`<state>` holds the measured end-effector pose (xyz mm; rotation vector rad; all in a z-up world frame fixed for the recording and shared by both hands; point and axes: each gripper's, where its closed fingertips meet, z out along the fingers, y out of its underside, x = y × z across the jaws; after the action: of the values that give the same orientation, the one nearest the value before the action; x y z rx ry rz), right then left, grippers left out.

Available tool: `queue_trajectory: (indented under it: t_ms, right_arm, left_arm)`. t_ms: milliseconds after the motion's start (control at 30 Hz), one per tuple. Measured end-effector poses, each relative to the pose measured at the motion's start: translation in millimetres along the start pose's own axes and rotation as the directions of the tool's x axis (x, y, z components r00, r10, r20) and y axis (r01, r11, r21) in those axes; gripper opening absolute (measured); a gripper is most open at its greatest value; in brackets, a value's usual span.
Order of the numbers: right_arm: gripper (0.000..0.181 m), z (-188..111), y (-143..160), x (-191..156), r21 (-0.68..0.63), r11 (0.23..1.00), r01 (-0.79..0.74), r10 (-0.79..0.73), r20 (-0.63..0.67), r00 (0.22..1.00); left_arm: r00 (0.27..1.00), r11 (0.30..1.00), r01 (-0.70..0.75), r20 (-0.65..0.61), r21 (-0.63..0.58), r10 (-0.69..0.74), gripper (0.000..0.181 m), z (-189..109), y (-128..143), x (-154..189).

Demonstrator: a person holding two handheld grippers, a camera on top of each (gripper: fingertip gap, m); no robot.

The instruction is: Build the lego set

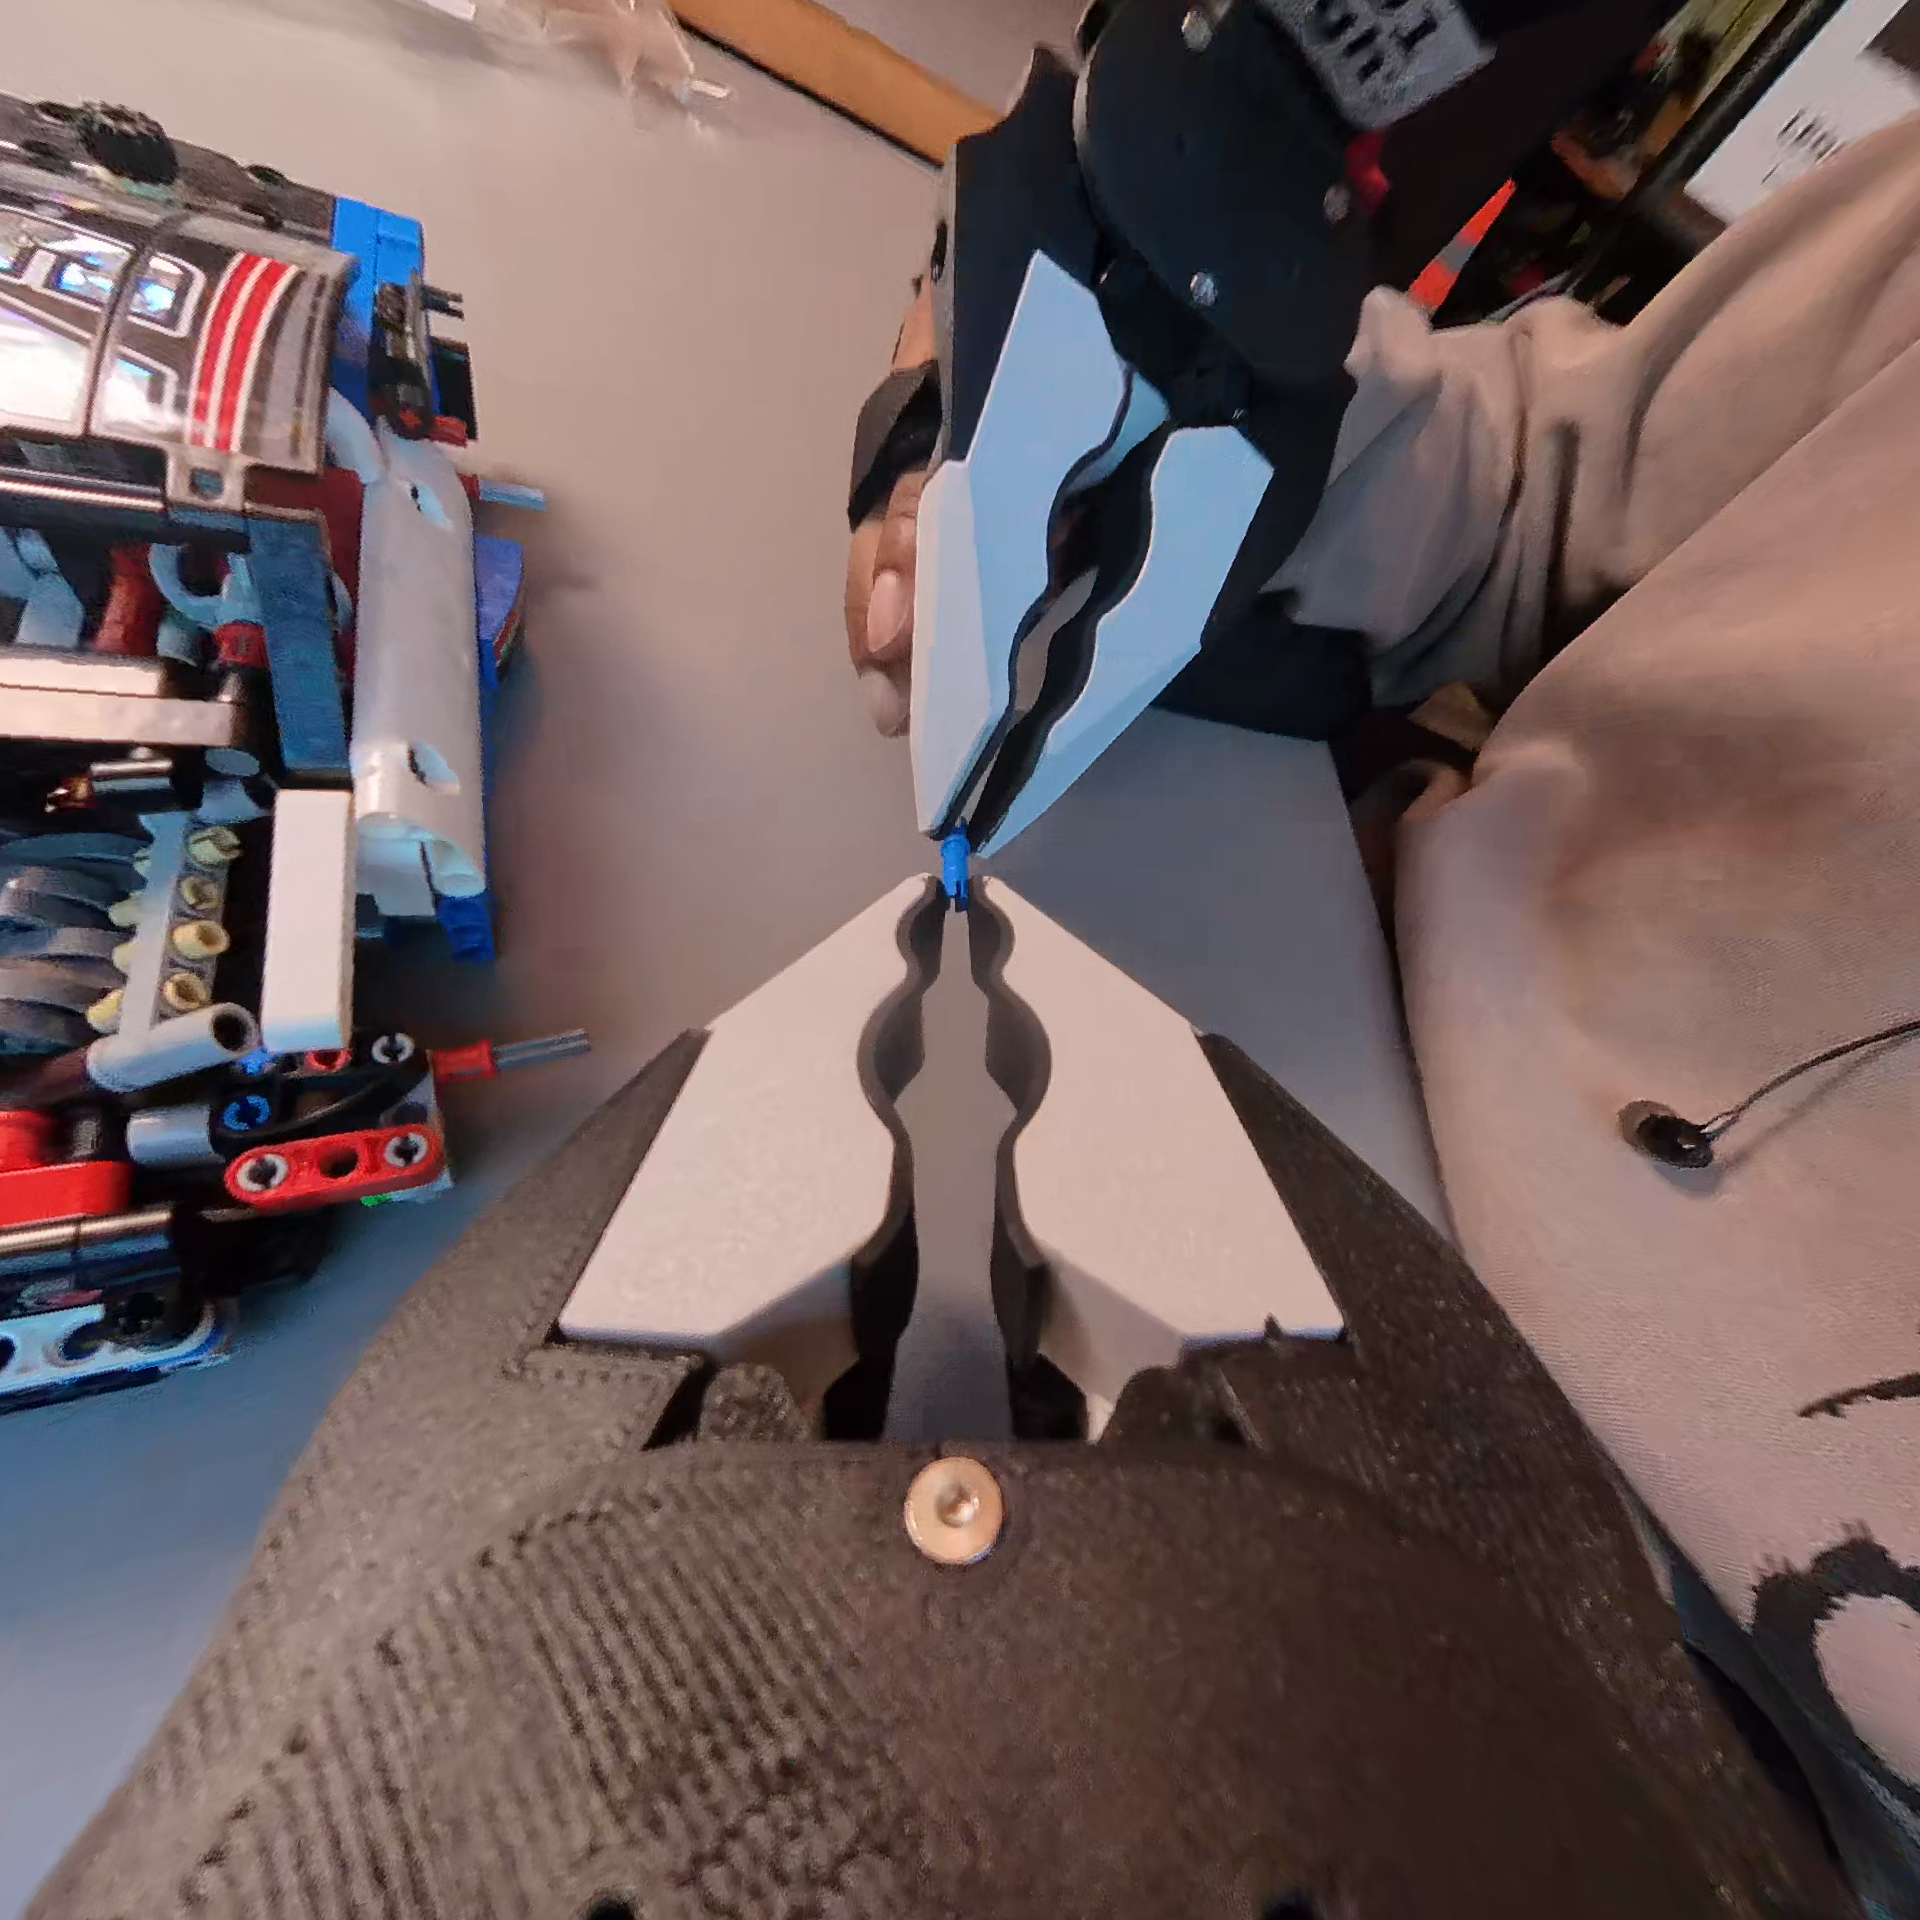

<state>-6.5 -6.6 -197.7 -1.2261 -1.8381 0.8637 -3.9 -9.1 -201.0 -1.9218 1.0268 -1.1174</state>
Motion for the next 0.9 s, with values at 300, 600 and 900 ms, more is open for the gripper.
queue_trajectory:
  t_ms: [300, 600, 900]
  right_arm:
    - [0.003, -11.8, -24.4, -1.7, 0.166, 0.986, -0.026, 0.027, -0.004, 1.000]
    - [0.003, -23.8, 6.6, 41.8, 0.035, 0.992, -0.125, 0.129, -0.183, 0.975]
    - [0.003, -44.9, 33.3, 61.0, 0.007, 0.979, -0.202, 0.195, -0.311, 0.930]
  left_arm:
    - [0.974, 0.980, 0.143, -0.197, 0.138, -0.114, 0.003, -11.9, -22.5, 18.4]
    - [0.970, 0.988, -0.106, 0.231, 0.113, 0.077, 0.035, -38.2, -37.2, -41.4]
    - [0.786, 0.870, -0.268, 0.428, -0.415, 0.446, 0.021, -40.4, -8.0, -102.0]
